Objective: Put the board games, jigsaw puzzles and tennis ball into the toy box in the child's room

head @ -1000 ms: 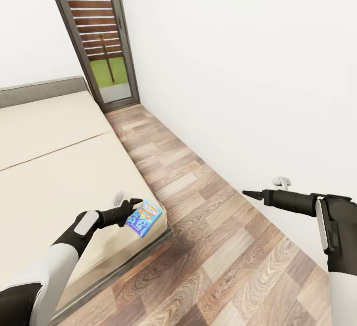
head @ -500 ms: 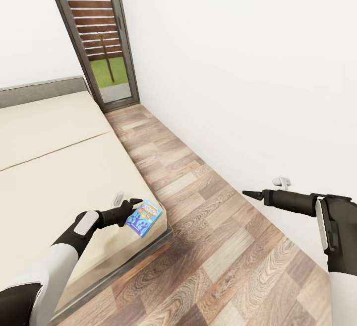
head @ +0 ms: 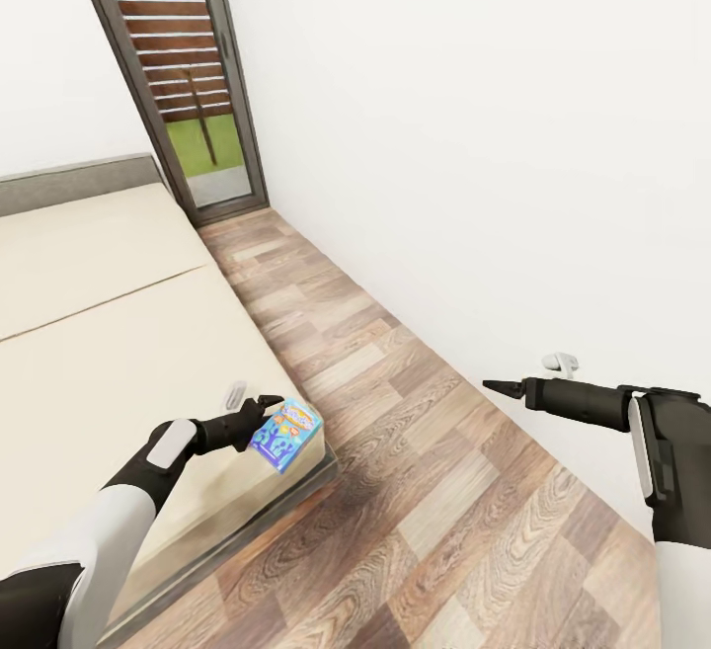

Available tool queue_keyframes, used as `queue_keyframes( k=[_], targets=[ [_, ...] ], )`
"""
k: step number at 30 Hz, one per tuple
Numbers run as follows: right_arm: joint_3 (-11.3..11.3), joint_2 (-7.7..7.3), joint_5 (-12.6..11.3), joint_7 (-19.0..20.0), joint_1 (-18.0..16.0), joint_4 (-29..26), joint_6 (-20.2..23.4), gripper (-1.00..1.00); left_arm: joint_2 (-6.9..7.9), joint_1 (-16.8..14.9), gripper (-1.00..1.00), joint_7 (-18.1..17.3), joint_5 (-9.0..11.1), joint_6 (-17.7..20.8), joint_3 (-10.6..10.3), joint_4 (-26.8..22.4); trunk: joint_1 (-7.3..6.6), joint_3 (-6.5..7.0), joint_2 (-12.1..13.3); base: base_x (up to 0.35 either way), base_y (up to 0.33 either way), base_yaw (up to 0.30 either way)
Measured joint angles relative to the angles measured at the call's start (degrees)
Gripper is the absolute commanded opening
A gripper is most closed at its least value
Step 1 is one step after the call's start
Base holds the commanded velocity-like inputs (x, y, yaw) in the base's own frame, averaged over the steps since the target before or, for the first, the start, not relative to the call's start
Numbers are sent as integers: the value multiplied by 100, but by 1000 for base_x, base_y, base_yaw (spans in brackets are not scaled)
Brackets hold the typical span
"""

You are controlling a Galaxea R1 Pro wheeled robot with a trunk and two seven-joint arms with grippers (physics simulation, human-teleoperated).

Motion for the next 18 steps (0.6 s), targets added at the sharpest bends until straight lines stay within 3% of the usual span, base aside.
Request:
queue_keyframes(
  k=[18],
  targets=[
    [2, 1, -4, 0, 1, 1, 0, 100, 3, 0, 100, -2, 30, 8, 2, -7, 0, 0, 0, 0, 0, -44]
  ],
)
